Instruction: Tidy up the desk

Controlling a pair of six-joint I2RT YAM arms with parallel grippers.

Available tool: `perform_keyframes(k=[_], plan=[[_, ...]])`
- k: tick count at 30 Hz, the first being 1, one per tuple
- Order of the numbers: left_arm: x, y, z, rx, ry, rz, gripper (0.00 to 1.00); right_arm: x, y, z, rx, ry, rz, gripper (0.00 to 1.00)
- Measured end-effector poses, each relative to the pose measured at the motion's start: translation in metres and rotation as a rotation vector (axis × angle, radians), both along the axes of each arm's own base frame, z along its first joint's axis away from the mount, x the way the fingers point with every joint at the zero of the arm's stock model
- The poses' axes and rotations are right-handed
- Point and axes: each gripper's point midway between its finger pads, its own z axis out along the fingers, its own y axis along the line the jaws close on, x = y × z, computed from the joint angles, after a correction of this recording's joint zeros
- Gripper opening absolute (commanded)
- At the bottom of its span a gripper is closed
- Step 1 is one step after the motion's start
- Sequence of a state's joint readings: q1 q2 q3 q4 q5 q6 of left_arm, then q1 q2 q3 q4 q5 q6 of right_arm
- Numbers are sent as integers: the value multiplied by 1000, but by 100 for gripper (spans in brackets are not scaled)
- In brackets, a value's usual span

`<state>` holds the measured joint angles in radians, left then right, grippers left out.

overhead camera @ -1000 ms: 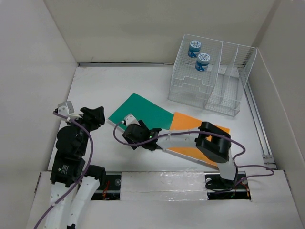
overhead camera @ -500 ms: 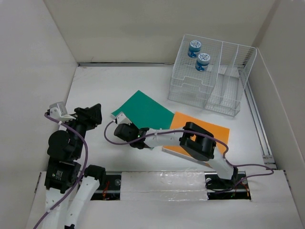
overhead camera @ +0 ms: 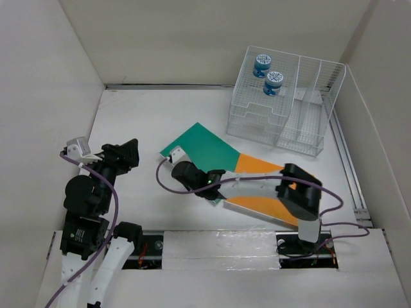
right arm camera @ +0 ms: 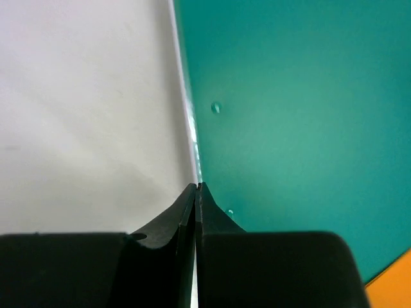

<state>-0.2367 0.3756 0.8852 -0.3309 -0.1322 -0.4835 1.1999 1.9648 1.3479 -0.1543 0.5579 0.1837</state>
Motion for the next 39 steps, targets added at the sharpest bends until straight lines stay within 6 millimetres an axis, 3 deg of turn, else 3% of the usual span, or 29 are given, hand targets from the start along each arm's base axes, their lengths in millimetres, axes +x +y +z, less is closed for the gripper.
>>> perform_keyframes(k=[3,7,9,10,12,13,16,21,23,25,27,28,30,31,33,39], plan=[[-1,-7,0,-12,6,-35,82,-6,-4,65,195,8,52,0],[1,-21,7,-21,17,-110,87,0,-17,157,450,-54,80,0],[3,-31,5,-22,36,-160,88,1,-28,181,526,-82,84,0],[5,-35,1,-21,53,-179,88,0,-32,184,543,-85,89,0],[11,-41,-10,-26,93,-201,81,-4,-35,174,532,-65,106,11],[15,-43,-18,-27,120,-205,81,-5,-33,163,512,-47,112,33],[28,-49,-51,-45,225,-208,81,-5,-25,109,374,30,101,57],[45,-53,-97,-104,394,-171,82,-22,-30,-2,69,176,80,61],[48,-52,-110,-129,437,-145,82,-29,-40,-31,-25,213,70,62],[50,-48,-118,-163,459,-108,82,-29,-48,-45,-83,212,47,62],[50,-46,-126,-194,471,-82,83,-23,-47,-45,-94,189,17,59],[50,-46,-131,-207,480,-73,83,-19,-45,-43,-92,176,3,46],[51,-46,-141,-230,497,-59,83,-11,-43,-44,-96,156,-24,33],[51,-46,-147,-239,509,-53,83,-8,-42,-45,-100,143,-35,14],[52,-46,-159,-251,536,-41,83,1,-39,-44,-107,96,-64,0],[59,-50,-195,-269,623,-22,89,13,-42,-43,-113,6,-128,0]])
